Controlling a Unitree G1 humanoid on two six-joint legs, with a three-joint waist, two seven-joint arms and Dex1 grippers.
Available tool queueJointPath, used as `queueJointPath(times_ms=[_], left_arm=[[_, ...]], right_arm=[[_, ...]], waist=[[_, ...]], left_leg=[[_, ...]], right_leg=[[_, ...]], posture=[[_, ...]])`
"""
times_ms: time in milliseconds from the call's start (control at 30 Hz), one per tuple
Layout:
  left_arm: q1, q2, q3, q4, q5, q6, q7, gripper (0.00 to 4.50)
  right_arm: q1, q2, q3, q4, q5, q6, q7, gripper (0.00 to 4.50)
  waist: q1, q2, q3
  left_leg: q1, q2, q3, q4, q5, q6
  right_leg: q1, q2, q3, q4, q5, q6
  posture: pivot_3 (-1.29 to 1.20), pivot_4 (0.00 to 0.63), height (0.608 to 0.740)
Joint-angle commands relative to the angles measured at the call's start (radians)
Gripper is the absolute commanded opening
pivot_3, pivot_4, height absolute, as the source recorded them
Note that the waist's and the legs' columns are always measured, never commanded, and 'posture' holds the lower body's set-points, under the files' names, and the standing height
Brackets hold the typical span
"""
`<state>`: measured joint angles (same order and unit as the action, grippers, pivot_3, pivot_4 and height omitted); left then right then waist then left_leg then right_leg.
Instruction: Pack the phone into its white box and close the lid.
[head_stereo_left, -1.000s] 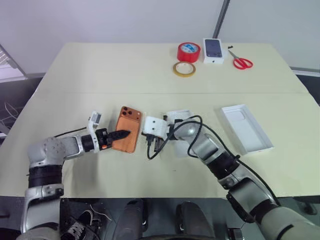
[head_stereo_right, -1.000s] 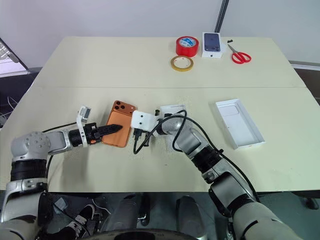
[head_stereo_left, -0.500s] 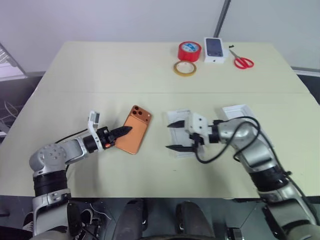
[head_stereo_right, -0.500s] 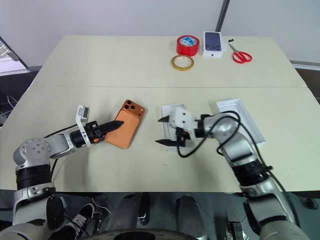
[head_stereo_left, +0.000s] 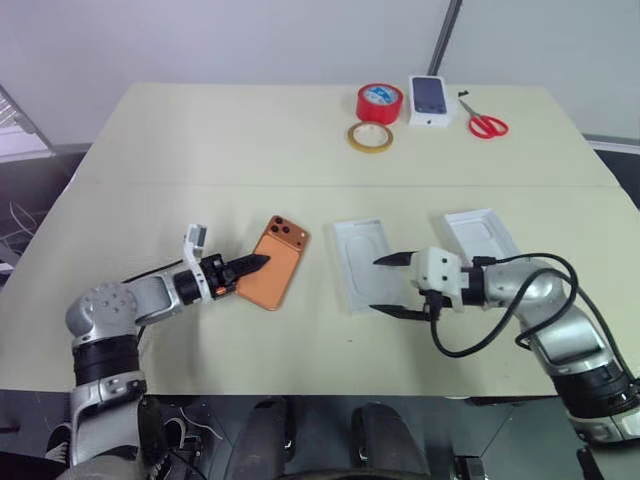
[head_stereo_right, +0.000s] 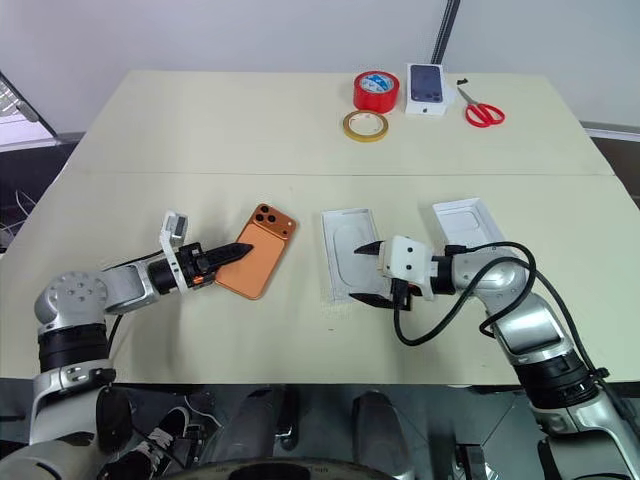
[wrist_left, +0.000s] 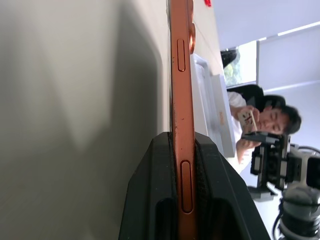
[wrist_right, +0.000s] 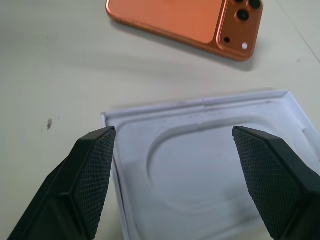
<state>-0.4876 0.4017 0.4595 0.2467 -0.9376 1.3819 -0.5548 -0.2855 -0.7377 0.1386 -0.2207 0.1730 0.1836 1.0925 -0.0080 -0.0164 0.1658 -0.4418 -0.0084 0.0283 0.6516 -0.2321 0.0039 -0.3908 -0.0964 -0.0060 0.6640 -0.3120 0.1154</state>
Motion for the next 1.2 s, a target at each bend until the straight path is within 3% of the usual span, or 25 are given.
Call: queueJointPath(times_ms=[33,333,467,833,933,1033,1200], left_arm=[[-0.022,0.001,0.069,-0.003,-0.077,0.041,0.000,0.01],[-0.026,-0.049,0.112,-0.010,-0.109,0.063,0.057,0.01],[-0.013,-0.050,0.097,-0.045,-0.106,0.036,0.055,0.00],[0.002,-0.054,0.089,-0.081,-0.117,0.028,0.062,0.00],[0.003,-0.057,0.080,-0.090,-0.113,0.028,0.066,0.00],[0.001,-0.061,0.081,-0.094,-0.114,0.026,0.070,0.00],[-0.052,-0.086,0.094,-0.104,-0.126,0.006,0.114,0.00]], right_arm=[[0.043,-0.044,-0.059,-0.057,0.044,-0.043,0.033,3.94],[0.119,-0.121,-0.036,-0.033,0.019,-0.146,0.105,3.94],[0.110,-0.101,-0.021,-0.020,0.007,-0.155,0.093,2.58],[0.089,-0.071,0.030,0.053,-0.054,-0.211,0.073,2.58],[0.081,-0.070,0.040,0.075,-0.068,-0.222,0.069,1.76],[0.078,-0.071,0.048,0.084,-0.069,-0.225,0.073,0.25],[0.047,-0.020,0.061,0.064,-0.083,-0.172,0.015,0.11]], waist=[[0.002,0.000,0.000],[0.012,-0.001,0.001],[0.017,-0.001,0.001],[0.020,-0.001,0.001],[0.020,-0.001,0.001],[0.020,-0.001,0.001],[0.019,-0.001,0.001]], left_leg=[[0.000,0.000,0.000,0.000,0.000,0.000],[0.000,0.000,0.000,0.001,0.000,0.000],[0.000,0.000,0.000,0.001,0.002,-0.003],[0.000,0.000,0.000,0.002,0.002,-0.003],[0.000,0.000,0.000,0.002,0.002,-0.003],[0.000,0.000,0.000,0.002,0.002,-0.003],[0.000,0.000,0.000,0.002,0.002,-0.003]], right_leg=[[0.000,0.000,0.000,0.000,0.000,0.000],[0.001,0.000,0.000,0.000,0.000,0.000],[0.001,0.000,0.000,0.000,0.000,0.000],[0.002,0.000,0.000,0.000,0.000,0.000],[0.002,0.000,0.000,0.000,0.000,0.000],[0.002,0.000,0.000,0.000,0.000,0.000],[0.002,0.000,0.000,0.000,0.000,0.000]], posture=[[0.00,0.150,0.728],[0.00,0.150,0.728],[0.00,0.150,0.728],[0.00,0.150,0.728],[0.00,0.150,0.728],[0.00,0.150,0.728],[0.00,0.150,0.728]])
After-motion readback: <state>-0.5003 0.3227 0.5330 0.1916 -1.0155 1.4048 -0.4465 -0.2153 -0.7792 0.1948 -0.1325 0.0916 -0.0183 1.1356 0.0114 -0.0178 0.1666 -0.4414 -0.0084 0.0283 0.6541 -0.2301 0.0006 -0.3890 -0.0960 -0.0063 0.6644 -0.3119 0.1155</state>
